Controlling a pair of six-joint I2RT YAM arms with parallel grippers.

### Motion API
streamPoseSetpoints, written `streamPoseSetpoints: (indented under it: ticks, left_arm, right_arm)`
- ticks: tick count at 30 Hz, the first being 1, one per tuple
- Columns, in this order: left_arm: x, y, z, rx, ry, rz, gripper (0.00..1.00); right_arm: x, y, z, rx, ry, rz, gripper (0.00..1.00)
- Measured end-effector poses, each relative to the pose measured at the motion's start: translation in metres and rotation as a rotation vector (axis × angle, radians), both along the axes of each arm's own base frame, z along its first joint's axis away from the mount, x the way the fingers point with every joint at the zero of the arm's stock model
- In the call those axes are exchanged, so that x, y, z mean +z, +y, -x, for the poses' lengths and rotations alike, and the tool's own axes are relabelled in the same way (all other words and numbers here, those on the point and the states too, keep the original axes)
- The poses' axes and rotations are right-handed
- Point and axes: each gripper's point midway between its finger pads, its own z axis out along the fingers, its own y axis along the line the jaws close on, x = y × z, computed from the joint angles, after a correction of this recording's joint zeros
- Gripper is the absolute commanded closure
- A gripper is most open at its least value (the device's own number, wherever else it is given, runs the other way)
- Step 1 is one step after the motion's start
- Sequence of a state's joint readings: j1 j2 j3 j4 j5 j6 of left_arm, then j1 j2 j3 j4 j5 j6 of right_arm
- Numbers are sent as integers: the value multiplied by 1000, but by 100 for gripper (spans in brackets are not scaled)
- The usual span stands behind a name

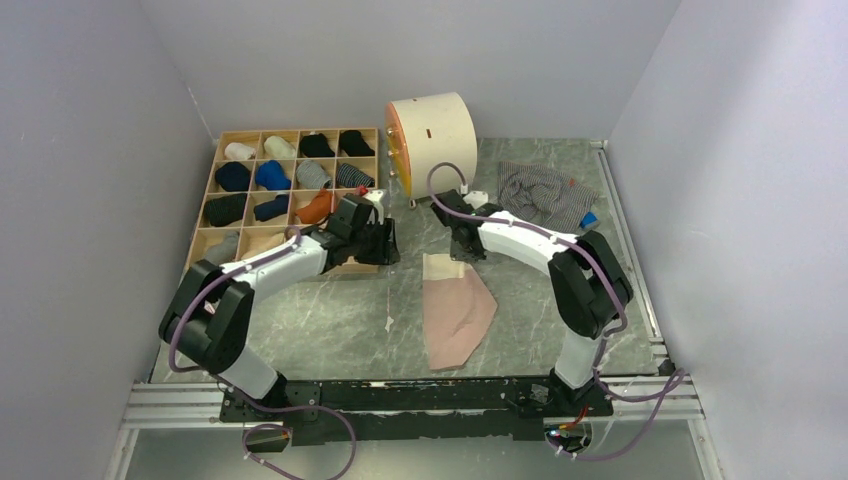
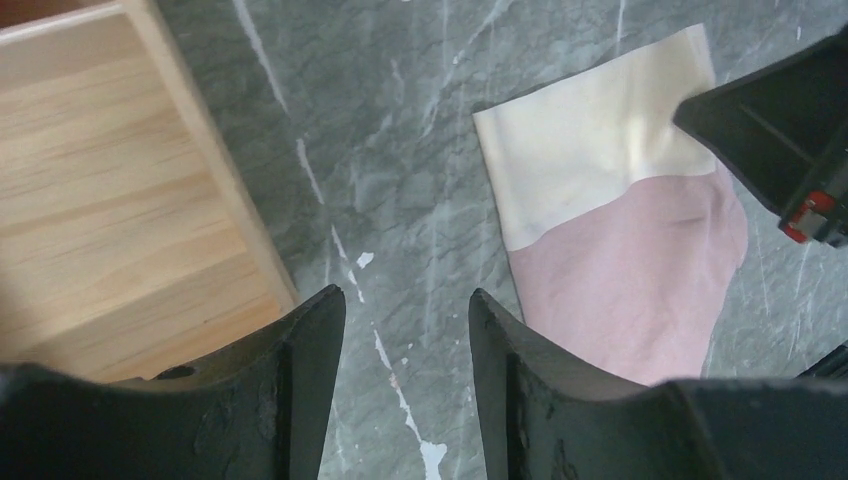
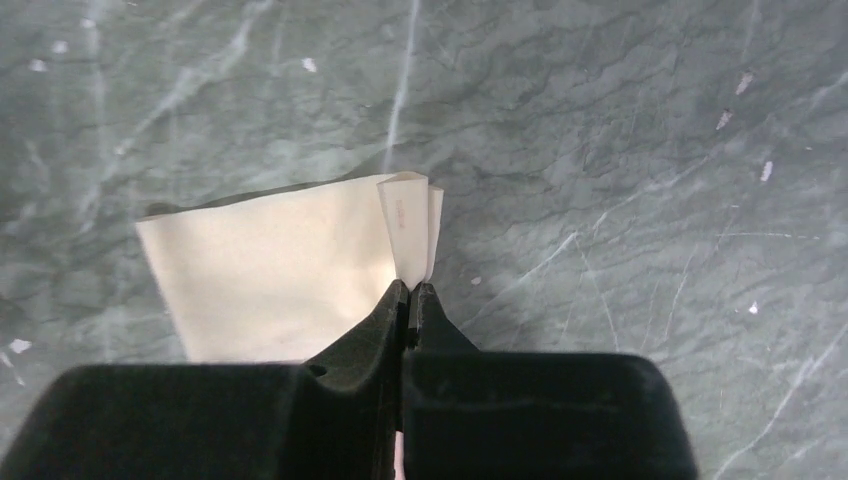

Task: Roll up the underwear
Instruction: Fold the underwear at the center of the board.

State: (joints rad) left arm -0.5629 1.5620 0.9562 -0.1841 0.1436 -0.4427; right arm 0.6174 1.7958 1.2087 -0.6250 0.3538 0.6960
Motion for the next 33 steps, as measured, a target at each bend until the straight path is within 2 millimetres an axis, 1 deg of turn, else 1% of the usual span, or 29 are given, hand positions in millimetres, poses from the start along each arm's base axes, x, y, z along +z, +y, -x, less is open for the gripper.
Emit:
streamPoseSetpoints:
  ticks: [4, 8, 11, 16, 20, 21, 23, 25, 26, 29, 30, 33]
  left_arm:
    - [3, 14, 1, 46, 2, 4, 45]
    - [11, 35, -1, 119, -8, 24, 46]
    - [16, 52, -5, 180, -17, 35, 46]
    - [16, 75, -4, 253, -15, 38, 46]
    - [18, 88, -2, 300, -13, 40, 48]
    - [19, 91, -1, 310, -14, 42, 48]
    - [21, 98, 1, 327, -16, 43, 47]
    - [24, 104, 2, 346, -22, 45, 47]
    - [25, 106, 3, 352, -26, 46, 47]
    - [31, 111, 4, 366, -39, 52, 47]
    - [33, 112, 5, 369, -45, 55, 46]
    - [37, 113, 7, 370, -54, 61, 46]
  right_arm:
    - [17, 12, 0, -22, -51, 55, 100]
    - [21, 21, 3, -44, -68, 119, 100]
    - [15, 32, 6, -47, -65, 180, 100]
    - [0, 68, 15, 1, -50, 248, 100]
    - [-8, 88, 21, 34, -41, 262, 100]
    - [-9, 90, 21, 38, -38, 264, 97]
    - [-12, 92, 22, 42, -30, 265, 88]
    - [-14, 92, 23, 44, -17, 259, 82]
    - [-15, 93, 23, 50, -5, 250, 75]
    - [-18, 102, 23, 80, 19, 202, 63]
    - [-18, 105, 24, 89, 26, 188, 61]
    - [-12, 114, 26, 127, 42, 111, 48]
